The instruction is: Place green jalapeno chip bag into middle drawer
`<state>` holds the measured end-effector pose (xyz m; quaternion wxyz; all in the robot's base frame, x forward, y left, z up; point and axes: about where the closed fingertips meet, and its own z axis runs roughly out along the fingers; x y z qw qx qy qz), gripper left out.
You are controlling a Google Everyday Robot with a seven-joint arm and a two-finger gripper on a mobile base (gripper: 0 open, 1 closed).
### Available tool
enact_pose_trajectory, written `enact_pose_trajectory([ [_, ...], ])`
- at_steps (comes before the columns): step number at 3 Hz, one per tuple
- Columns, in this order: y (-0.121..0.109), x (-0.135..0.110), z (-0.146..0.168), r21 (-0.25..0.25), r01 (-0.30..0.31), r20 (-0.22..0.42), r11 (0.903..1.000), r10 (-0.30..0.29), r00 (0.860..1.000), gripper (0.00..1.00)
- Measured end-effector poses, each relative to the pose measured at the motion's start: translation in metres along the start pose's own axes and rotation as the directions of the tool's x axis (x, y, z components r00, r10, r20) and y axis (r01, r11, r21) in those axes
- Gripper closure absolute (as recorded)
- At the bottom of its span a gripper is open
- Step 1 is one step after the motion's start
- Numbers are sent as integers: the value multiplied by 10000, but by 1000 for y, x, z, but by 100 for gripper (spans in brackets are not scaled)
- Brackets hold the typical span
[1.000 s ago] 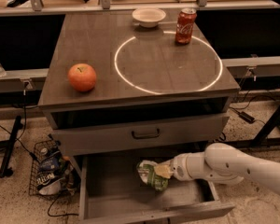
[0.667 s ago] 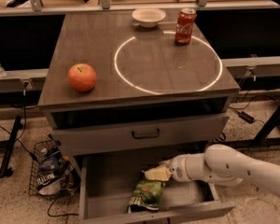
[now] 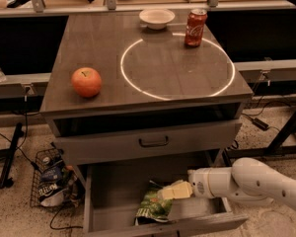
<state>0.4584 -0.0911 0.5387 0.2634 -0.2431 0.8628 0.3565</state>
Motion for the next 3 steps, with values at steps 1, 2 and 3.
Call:
enact_pose_trajectory([
  [1, -10, 4, -45, 588, -280, 276, 9979, 264, 9993, 0],
  [2, -19, -6, -110, 1422, -34, 614, 9898, -54, 9981, 0],
  [3, -19, -8, -120, 1547, 15, 654, 9880, -117, 9978, 0],
])
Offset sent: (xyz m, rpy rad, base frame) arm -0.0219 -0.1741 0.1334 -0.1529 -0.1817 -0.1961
